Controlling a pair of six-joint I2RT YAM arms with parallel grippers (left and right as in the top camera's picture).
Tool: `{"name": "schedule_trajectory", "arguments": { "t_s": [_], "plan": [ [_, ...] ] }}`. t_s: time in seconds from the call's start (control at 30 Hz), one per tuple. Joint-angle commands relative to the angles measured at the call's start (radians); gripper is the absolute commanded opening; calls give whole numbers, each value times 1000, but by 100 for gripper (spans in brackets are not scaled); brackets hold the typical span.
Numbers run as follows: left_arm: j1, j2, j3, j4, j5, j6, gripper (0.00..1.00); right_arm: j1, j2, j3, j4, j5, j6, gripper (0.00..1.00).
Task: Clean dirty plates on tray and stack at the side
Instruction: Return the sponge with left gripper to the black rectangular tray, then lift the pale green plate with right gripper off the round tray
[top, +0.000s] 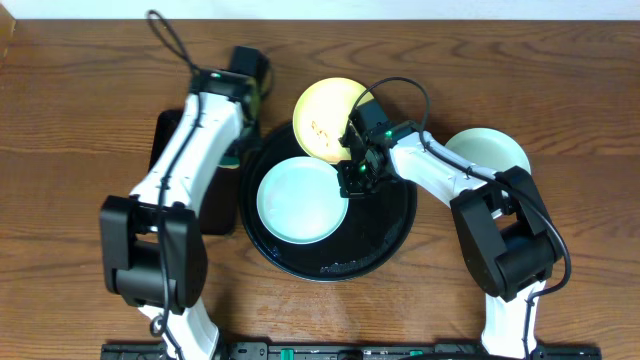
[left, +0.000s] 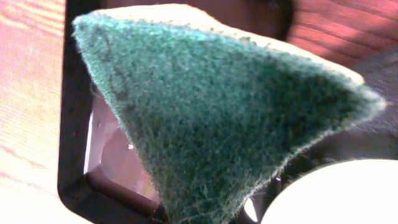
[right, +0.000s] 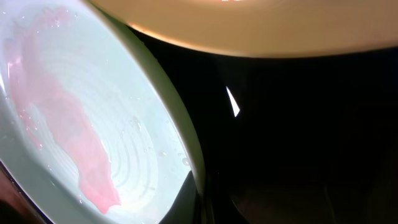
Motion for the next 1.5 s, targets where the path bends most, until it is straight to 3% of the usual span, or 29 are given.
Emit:
{"name": "schedule_trajectory", "arguments": {
  "t_s": [0.0,0.27,0.67,0.9,1.23,1.47],
  "plan": [
    [77,3,17,-2,63,-7,8,0,-7,37,1,-31,-39,1],
    [188,3,16,37,225,-7,8,0,-108,55,0,82,-76,1],
    [193,3,15,58,225,-7,8,1,-330,55,-2,401,-143,1],
    [193,3,15,58,225,-7,8,21,-432,55,18,714,-145,1],
    [193,3,15,59,225,-7,8,203,-461,55,113,1099,-367,1],
    [193,3,15,60,225,-7,8,317,-461,55,189,1260,-414,1]
  ]
}}
